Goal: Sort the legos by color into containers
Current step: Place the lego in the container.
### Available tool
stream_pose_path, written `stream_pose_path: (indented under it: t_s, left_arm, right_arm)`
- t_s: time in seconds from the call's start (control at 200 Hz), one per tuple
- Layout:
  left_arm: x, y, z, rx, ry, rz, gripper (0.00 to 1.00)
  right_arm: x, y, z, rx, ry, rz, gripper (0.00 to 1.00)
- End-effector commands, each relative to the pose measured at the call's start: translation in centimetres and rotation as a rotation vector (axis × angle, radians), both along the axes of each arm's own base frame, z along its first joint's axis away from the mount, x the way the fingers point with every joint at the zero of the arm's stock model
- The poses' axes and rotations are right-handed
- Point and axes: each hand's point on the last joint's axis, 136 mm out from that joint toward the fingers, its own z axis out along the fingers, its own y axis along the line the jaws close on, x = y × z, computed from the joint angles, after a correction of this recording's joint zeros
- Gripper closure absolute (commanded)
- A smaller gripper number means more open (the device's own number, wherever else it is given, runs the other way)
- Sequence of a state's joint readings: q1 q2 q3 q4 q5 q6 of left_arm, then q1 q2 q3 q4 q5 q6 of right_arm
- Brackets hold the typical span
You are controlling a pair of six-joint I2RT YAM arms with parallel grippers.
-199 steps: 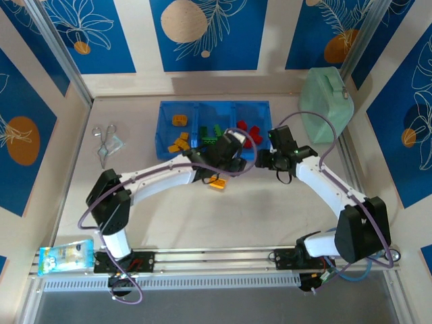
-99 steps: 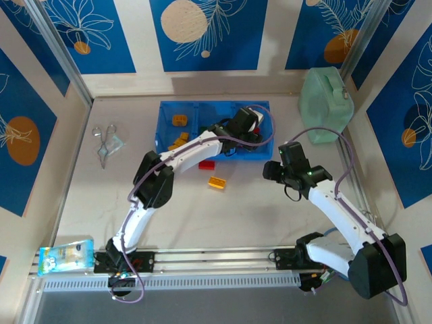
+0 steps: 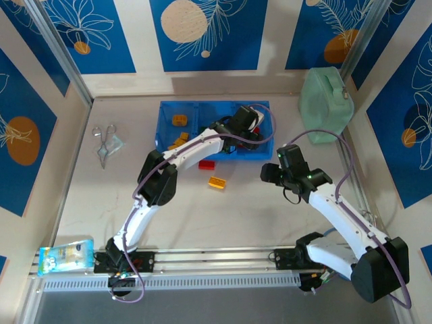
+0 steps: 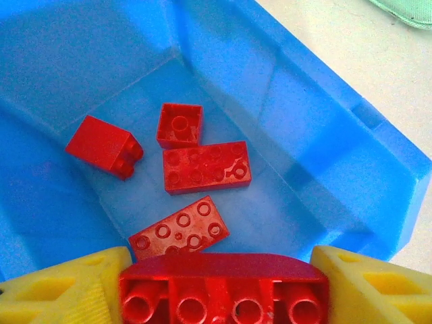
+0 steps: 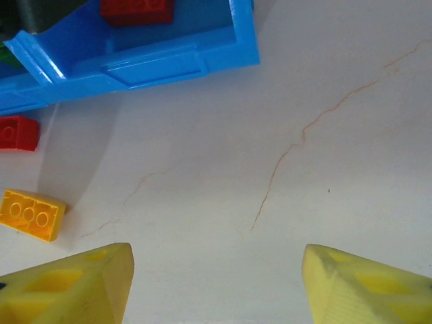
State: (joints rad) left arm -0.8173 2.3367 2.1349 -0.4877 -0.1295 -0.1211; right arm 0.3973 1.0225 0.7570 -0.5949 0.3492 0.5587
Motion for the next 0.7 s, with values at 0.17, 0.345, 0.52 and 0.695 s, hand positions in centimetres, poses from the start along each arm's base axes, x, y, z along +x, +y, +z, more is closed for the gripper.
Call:
stream_pose_path:
  t_s: [0.17, 0.345, 0.52, 0.695]
  left_arm:
    - [-0.6, 0.6, 7.5, -0.095, -0.093, -0.031, 0.27]
    - [-1.8, 2.1, 10.0, -0.139, -0.121, -0.009, 0.27]
    - [-4.3, 5.3, 12.8, -0.216, -0.173, 0.028, 0.27]
    - [-7.4, 10.0, 11.0, -0.206, -0.158, 0.1, 0.27]
  right_arm:
    - [-0.1, 0.5, 0.7, -0.007, -0.021, 0.001, 0.29]
    - [0.0, 1.5, 1.2, -0.004, -0.04, 0.046, 0.28]
    - [0.3, 5.2, 1.0, 0.051, -0.01, 0.185, 0.25]
    - [1.1, 9.2, 0.2, 0.027, 0.041, 0.282, 0.2]
